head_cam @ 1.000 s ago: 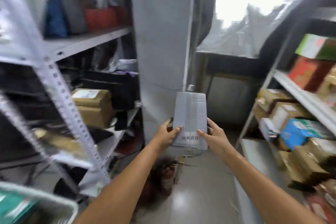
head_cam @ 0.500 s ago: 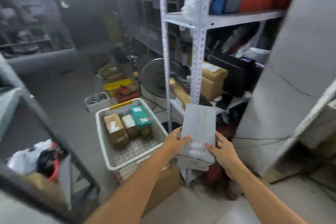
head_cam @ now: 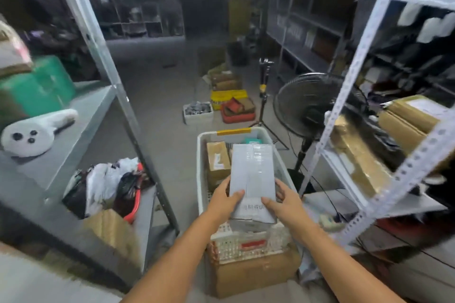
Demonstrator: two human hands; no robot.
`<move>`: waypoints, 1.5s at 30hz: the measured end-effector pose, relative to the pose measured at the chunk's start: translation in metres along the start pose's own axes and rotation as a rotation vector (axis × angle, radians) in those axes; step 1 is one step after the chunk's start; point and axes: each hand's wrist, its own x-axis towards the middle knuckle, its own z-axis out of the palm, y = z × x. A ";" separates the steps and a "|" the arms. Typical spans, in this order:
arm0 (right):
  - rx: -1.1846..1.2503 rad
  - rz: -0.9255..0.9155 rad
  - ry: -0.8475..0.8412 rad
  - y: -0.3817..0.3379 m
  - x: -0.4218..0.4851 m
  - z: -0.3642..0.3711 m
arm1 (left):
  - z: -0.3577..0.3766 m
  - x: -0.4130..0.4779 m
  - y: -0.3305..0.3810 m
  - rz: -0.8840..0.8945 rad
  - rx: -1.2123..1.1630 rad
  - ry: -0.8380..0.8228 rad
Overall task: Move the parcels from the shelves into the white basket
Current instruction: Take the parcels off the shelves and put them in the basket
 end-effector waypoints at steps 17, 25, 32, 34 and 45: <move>-0.145 0.394 -0.254 0.190 0.267 0.049 | -0.032 0.222 -0.208 -0.391 -0.154 0.173; -0.165 0.462 -0.342 0.310 0.339 0.069 | -0.020 0.279 -0.326 -0.547 -0.219 0.378; -0.142 0.439 -0.334 0.362 0.373 0.086 | -0.021 0.320 -0.370 -0.570 -0.178 0.456; -0.135 0.436 -0.323 0.369 0.378 0.088 | -0.022 0.326 -0.375 -0.564 -0.180 0.458; -0.213 0.531 -0.443 0.366 0.389 0.089 | -0.025 0.332 -0.366 -0.560 -0.017 0.438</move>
